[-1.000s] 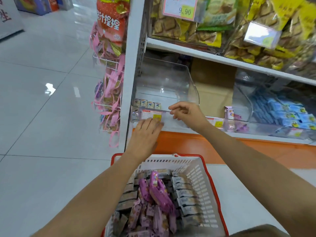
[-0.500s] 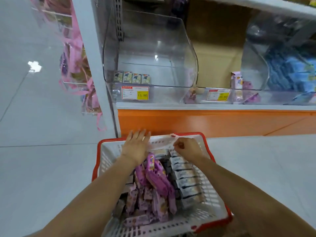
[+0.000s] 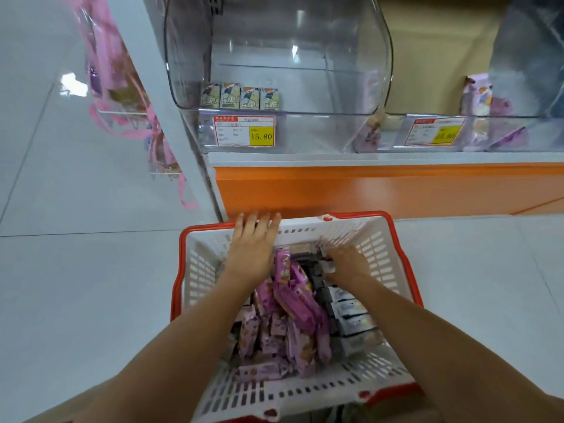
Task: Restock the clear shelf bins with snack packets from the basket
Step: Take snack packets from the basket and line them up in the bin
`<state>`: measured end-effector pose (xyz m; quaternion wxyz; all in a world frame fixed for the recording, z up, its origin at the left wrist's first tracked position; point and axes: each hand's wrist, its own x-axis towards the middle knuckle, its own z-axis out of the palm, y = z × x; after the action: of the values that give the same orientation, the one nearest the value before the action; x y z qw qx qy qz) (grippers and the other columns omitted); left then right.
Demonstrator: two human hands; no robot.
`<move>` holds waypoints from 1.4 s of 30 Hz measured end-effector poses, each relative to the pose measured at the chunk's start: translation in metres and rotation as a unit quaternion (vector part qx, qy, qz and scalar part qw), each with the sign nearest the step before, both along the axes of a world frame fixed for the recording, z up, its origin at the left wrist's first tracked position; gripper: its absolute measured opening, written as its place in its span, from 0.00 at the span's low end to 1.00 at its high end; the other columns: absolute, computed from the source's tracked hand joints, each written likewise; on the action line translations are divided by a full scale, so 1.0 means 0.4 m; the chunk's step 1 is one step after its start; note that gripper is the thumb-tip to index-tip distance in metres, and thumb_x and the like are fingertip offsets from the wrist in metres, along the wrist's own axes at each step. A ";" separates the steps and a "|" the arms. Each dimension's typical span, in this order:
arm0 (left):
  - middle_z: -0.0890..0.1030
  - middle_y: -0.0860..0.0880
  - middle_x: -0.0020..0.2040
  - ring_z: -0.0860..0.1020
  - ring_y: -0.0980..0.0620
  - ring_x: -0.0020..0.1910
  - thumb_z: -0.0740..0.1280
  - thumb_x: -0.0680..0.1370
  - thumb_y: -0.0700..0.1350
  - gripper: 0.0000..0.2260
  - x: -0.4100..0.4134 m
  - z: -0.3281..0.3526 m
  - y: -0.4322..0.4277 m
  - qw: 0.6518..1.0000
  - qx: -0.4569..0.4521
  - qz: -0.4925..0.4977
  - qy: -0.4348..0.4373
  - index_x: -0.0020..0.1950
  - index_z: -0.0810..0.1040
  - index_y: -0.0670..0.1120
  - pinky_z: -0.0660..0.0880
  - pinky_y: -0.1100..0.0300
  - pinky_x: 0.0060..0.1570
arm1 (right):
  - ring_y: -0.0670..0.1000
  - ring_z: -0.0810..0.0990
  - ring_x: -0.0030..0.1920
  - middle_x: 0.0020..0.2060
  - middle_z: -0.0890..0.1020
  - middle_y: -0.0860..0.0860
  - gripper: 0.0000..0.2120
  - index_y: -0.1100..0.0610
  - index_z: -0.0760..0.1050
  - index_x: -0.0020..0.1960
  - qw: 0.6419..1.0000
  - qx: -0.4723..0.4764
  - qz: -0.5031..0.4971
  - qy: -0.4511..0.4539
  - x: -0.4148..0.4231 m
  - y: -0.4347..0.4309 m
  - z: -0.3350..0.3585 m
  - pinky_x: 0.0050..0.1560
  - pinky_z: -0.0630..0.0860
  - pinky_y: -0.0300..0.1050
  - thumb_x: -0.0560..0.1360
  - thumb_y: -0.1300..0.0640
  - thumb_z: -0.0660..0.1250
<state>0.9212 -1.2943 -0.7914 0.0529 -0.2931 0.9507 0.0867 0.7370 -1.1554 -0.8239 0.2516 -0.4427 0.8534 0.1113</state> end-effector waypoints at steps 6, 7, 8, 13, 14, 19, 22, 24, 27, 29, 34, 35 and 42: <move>0.59 0.46 0.78 0.52 0.44 0.78 0.62 0.79 0.50 0.35 -0.003 0.003 -0.001 1.000 0.007 0.009 -0.004 0.81 0.47 0.47 0.43 0.42 0.77 | 0.54 0.79 0.49 0.47 0.80 0.51 0.12 0.54 0.76 0.53 0.998 -0.067 0.009 0.006 -0.019 0.000 0.041 0.43 0.74 0.44 0.75 0.47 0.66; 0.57 0.46 0.79 0.50 0.44 0.78 0.62 0.80 0.49 0.35 -0.005 0.007 -0.003 1.000 0.015 0.009 -0.009 0.81 0.46 0.47 0.43 0.42 0.77 | 0.53 0.79 0.45 0.43 0.79 0.51 0.10 0.55 0.75 0.51 0.996 -0.087 -0.008 -0.008 -0.023 -0.001 0.056 0.39 0.72 0.43 0.75 0.49 0.65; 0.55 0.46 0.80 0.48 0.44 0.79 0.62 0.80 0.49 0.35 -0.007 0.015 -0.004 1.000 0.026 0.008 -0.014 0.81 0.45 0.47 0.42 0.43 0.77 | 0.53 0.78 0.43 0.41 0.78 0.51 0.09 0.55 0.74 0.50 0.994 -0.103 -0.028 -0.030 -0.026 -0.003 0.075 0.37 0.71 0.43 0.74 0.51 0.65; 0.58 0.44 0.78 0.53 0.44 0.77 0.59 0.81 0.49 0.26 -0.006 0.076 -0.001 0.996 0.084 0.031 0.023 0.78 0.60 0.45 0.49 0.48 0.77 | 0.50 0.79 0.41 0.41 0.79 0.48 0.09 0.49 0.74 0.52 0.948 -0.224 -0.108 -0.198 -0.027 -0.018 0.177 0.42 0.76 0.44 0.73 0.57 0.69; 0.65 0.43 0.75 0.61 0.43 0.74 0.59 0.81 0.48 0.22 -0.005 0.092 0.001 0.993 0.101 0.044 0.041 0.75 0.67 0.45 0.56 0.49 0.74 | 0.50 0.80 0.42 0.41 0.79 0.48 0.09 0.49 0.75 0.52 0.939 -0.244 -0.111 -0.213 -0.021 -0.022 0.198 0.42 0.76 0.44 0.73 0.58 0.69; 0.83 0.41 0.43 0.74 0.47 0.38 0.57 0.81 0.44 0.13 -0.005 0.188 -0.002 0.951 0.153 0.213 0.164 0.45 0.79 0.42 0.69 0.56 0.39 | 0.48 0.78 0.43 0.46 0.80 0.50 0.08 0.54 0.74 0.50 0.896 -0.335 -0.087 -0.278 0.027 -0.052 0.320 0.45 0.75 0.43 0.74 0.61 0.70; 0.82 0.41 0.44 0.76 0.45 0.39 0.54 0.84 0.53 0.17 -0.003 0.258 0.000 0.870 0.332 0.312 0.189 0.46 0.75 0.43 0.71 0.55 0.40 | 0.43 0.75 0.40 0.43 0.78 0.48 0.09 0.56 0.73 0.49 0.866 -0.393 -0.079 -0.299 0.062 -0.067 0.391 0.42 0.73 0.37 0.73 0.66 0.69; 0.83 0.41 0.43 0.79 0.45 0.38 0.57 0.83 0.56 0.17 0.000 0.296 0.003 0.726 0.513 0.374 0.265 0.46 0.74 0.44 0.75 0.57 0.36 | 0.42 0.74 0.38 0.42 0.77 0.48 0.10 0.57 0.73 0.49 0.855 -0.418 -0.067 -0.299 0.082 -0.075 0.428 0.39 0.73 0.37 0.72 0.69 0.69; 0.81 0.41 0.40 0.79 0.48 0.34 0.66 0.80 0.52 0.14 0.010 0.333 -0.005 0.629 0.559 0.405 0.358 0.52 0.77 0.40 0.75 0.61 0.29 | 0.41 0.75 0.35 0.42 0.79 0.48 0.10 0.57 0.73 0.48 0.846 -0.435 -0.047 -0.306 0.106 -0.084 0.474 0.36 0.75 0.42 0.73 0.68 0.69; 0.80 0.42 0.38 0.77 0.50 0.31 0.68 0.79 0.47 0.12 0.018 0.367 -0.012 0.606 0.556 0.410 0.395 0.55 0.77 0.38 0.76 0.60 0.28 | 0.40 0.76 0.36 0.42 0.79 0.47 0.09 0.57 0.72 0.49 0.843 -0.436 -0.026 -0.313 0.121 -0.088 0.504 0.36 0.75 0.42 0.73 0.66 0.70; 0.81 0.43 0.38 0.79 0.48 0.32 0.71 0.76 0.40 0.08 0.030 0.457 -0.031 0.622 0.514 0.377 0.456 0.53 0.78 0.39 0.81 0.51 0.43 | 0.50 0.82 0.40 0.43 0.82 0.54 0.09 0.57 0.75 0.48 0.834 -0.444 -0.022 -0.326 0.150 -0.100 0.562 0.40 0.82 0.48 0.72 0.62 0.74; 0.82 0.42 0.38 0.80 0.47 0.33 0.72 0.75 0.40 0.08 0.034 0.469 -0.034 0.626 0.503 0.373 0.464 0.52 0.78 0.40 0.81 0.49 0.45 | 0.50 0.82 0.40 0.43 0.82 0.55 0.09 0.57 0.76 0.48 0.834 -0.451 -0.017 -0.317 0.151 -0.106 0.571 0.39 0.82 0.48 0.72 0.63 0.74; 0.78 0.50 0.54 0.76 0.52 0.53 0.66 0.80 0.48 0.18 0.054 0.533 -0.065 0.807 0.226 0.233 0.493 0.69 0.71 0.47 0.73 0.58 0.52 | 0.48 0.78 0.44 0.43 0.79 0.49 0.10 0.53 0.79 0.51 0.839 -0.494 0.019 -0.229 0.132 -0.184 0.678 0.39 0.81 0.43 0.73 0.64 0.72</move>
<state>0.9430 -1.3205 -0.5784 -0.3797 -0.4039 0.7056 0.4413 0.7898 -1.2289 -0.5528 0.1859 -0.5374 0.7046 -0.4244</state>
